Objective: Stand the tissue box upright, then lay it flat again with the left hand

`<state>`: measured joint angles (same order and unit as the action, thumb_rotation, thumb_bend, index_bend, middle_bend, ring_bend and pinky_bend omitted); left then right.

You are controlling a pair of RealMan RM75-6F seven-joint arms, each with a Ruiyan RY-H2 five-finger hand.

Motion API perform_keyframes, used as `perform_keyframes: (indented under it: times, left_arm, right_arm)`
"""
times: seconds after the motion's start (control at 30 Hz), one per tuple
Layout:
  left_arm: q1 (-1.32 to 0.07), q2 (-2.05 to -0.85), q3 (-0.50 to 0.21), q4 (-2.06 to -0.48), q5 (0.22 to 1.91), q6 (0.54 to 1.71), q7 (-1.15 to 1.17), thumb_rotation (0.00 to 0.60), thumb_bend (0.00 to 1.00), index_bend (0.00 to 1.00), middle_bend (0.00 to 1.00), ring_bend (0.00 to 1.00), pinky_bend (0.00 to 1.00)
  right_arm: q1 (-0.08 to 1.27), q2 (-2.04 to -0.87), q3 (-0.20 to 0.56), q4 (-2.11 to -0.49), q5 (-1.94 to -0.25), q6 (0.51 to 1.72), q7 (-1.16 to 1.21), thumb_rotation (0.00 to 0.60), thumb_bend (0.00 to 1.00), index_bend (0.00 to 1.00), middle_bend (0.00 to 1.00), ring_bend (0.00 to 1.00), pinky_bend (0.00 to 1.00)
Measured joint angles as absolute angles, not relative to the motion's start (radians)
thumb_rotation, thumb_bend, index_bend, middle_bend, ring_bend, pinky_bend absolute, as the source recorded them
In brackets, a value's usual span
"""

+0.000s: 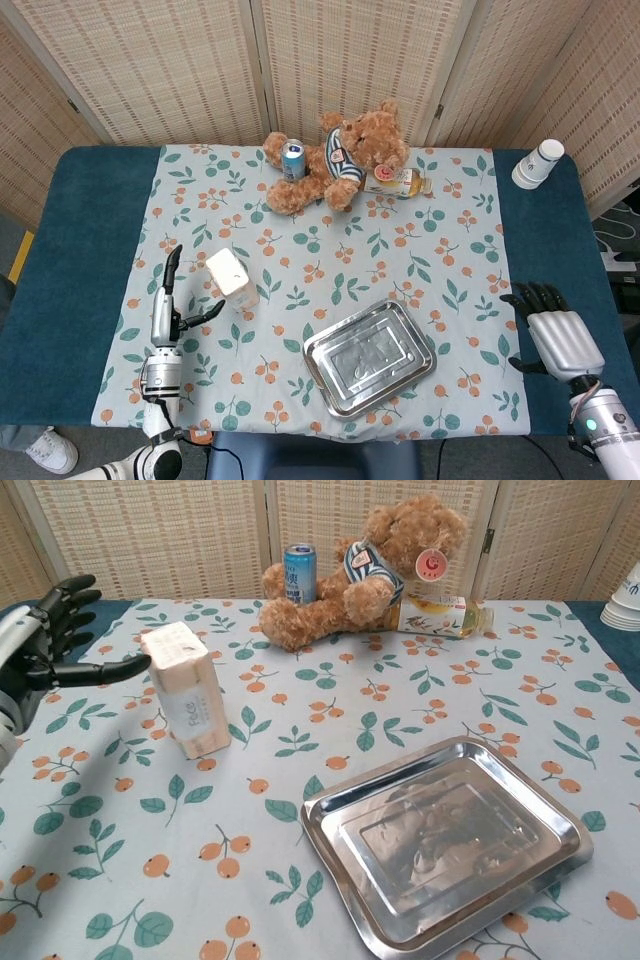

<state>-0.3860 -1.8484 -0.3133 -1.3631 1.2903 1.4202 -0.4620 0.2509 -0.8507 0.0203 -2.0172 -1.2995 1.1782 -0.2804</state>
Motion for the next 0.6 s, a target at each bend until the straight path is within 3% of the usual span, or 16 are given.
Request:
perform_keyframes:
  times: [0.37, 0.6]
  left_arm:
    - [-0.374, -1.664, -0.342, -1.639, 1.325, 1.453, -0.193, 0.600, 0.14, 0.00, 0.00, 0.00, 0.05]
    - [-0.434, -1.523, -0.391, -1.900, 1.079, 1.406, 0.323, 0.600, 0.14, 0.00, 0.00, 0.00, 0.03]
  right_arm:
    - [0.247, -0.840, 0.020, -2.031, -1.317, 1.191, -0.271, 0.600, 0.12, 0.19, 0.06, 0.00, 0.00]
    - [0.248, -0.843, 0.017, -2.030, -1.316, 1.187, -0.276, 0.600, 0.12, 0.19, 0.06, 0.00, 0.00]
